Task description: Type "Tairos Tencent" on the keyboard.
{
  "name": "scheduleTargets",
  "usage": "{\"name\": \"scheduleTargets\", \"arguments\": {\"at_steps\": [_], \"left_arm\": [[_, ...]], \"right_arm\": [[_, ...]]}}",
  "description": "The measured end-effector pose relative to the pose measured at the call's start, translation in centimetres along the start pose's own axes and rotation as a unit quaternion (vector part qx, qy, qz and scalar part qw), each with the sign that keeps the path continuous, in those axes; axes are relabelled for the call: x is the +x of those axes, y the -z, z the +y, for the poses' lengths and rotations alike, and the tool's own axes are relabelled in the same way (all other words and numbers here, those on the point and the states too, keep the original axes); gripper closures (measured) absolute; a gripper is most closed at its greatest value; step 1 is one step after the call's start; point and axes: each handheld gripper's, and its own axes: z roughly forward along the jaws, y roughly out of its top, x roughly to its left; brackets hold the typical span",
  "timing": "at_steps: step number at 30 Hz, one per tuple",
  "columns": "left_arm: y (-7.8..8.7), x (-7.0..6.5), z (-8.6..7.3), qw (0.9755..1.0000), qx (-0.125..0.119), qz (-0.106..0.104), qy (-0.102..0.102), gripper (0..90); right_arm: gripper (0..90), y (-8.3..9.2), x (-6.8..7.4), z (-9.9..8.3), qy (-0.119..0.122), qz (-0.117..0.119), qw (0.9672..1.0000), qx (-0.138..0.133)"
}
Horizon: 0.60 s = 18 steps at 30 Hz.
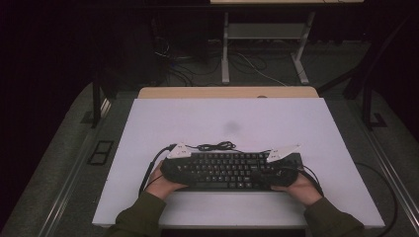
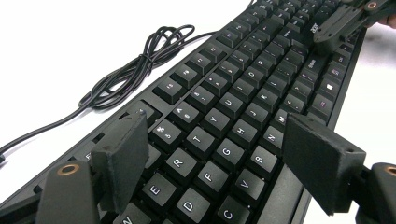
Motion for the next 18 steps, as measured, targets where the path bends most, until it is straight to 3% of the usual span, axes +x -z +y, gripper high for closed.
{"name": "scheduleTargets", "arguments": {"at_steps": [11,18], "left_arm": [[0.07,-0.01,0.27,1.0,-0.001,-0.001,0.005,23.3],[0.18,0.16,0.57,1.0,0.0,-0.004,0.007,28.8]], "right_arm": [[89.7,-0.08,-0.02,-0.02,-0.006,0.004,1.0,0.0],[89.7,-0.1,0.04,0.0,-0.004,0.003,1.0,0.0]]}}
